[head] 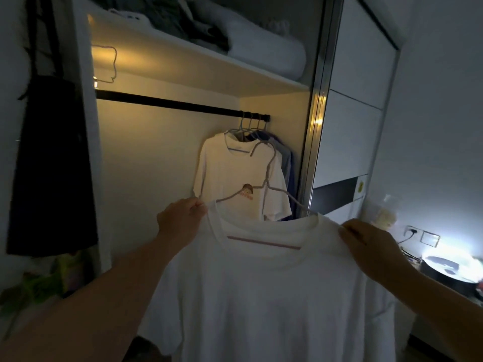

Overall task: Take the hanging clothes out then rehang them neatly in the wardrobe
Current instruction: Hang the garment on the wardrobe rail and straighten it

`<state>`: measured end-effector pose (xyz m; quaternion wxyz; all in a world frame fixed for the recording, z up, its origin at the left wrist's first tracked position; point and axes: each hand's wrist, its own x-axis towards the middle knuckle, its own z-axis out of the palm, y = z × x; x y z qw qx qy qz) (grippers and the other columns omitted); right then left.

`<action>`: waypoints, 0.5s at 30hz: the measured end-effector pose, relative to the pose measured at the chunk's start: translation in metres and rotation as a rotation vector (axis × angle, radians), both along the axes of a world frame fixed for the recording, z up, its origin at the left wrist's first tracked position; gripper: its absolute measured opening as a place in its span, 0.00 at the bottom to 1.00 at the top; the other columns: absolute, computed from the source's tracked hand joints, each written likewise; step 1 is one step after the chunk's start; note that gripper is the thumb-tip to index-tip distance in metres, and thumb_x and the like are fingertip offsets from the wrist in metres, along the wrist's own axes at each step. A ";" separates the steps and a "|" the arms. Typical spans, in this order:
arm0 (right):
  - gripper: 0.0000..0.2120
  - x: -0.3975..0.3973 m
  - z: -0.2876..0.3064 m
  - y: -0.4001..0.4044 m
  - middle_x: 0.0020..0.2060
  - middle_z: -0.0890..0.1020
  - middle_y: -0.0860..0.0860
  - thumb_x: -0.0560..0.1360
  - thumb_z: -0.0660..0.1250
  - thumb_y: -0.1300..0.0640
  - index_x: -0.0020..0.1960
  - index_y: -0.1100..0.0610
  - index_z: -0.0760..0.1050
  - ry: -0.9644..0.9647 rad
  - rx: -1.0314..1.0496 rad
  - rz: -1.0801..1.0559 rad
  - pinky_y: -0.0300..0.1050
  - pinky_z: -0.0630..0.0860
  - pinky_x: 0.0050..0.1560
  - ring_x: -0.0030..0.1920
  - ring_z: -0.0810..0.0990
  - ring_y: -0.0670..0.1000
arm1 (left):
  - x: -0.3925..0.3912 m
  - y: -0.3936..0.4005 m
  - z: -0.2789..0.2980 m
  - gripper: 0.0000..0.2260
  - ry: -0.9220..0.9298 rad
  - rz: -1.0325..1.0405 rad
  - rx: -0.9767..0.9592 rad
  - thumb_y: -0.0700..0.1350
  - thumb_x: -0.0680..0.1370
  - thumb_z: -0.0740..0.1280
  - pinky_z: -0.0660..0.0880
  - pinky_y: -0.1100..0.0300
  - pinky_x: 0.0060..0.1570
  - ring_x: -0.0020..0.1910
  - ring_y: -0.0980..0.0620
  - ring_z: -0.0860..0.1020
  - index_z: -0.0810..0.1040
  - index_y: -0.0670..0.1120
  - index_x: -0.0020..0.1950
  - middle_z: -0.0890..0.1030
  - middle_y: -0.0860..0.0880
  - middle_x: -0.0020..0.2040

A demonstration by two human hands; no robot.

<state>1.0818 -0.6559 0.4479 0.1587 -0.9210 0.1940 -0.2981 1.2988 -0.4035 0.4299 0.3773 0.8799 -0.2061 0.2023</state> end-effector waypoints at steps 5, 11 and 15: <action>0.10 0.077 0.009 -0.043 0.35 0.73 0.47 0.80 0.54 0.54 0.48 0.55 0.73 0.000 -0.036 0.023 0.37 0.63 0.36 0.35 0.69 0.42 | 0.076 -0.044 0.015 0.21 -0.035 -0.001 -0.052 0.56 0.70 0.54 0.74 0.49 0.54 0.53 0.38 0.77 0.79 0.45 0.49 0.81 0.39 0.51; 0.09 0.180 0.026 -0.095 0.34 0.70 0.43 0.80 0.52 0.52 0.46 0.51 0.68 0.020 -0.093 0.068 0.32 0.62 0.37 0.35 0.67 0.36 | 0.175 -0.089 0.036 0.12 -0.047 -0.003 -0.106 0.48 0.78 0.61 0.71 0.52 0.50 0.52 0.40 0.78 0.79 0.41 0.49 0.81 0.39 0.50; 0.08 0.238 0.034 -0.127 0.34 0.68 0.41 0.80 0.52 0.52 0.47 0.52 0.69 0.021 -0.096 0.091 0.37 0.65 0.47 0.35 0.67 0.36 | 0.230 -0.116 0.042 0.10 -0.047 0.054 -0.087 0.48 0.79 0.61 0.72 0.50 0.52 0.53 0.40 0.78 0.79 0.44 0.50 0.81 0.40 0.51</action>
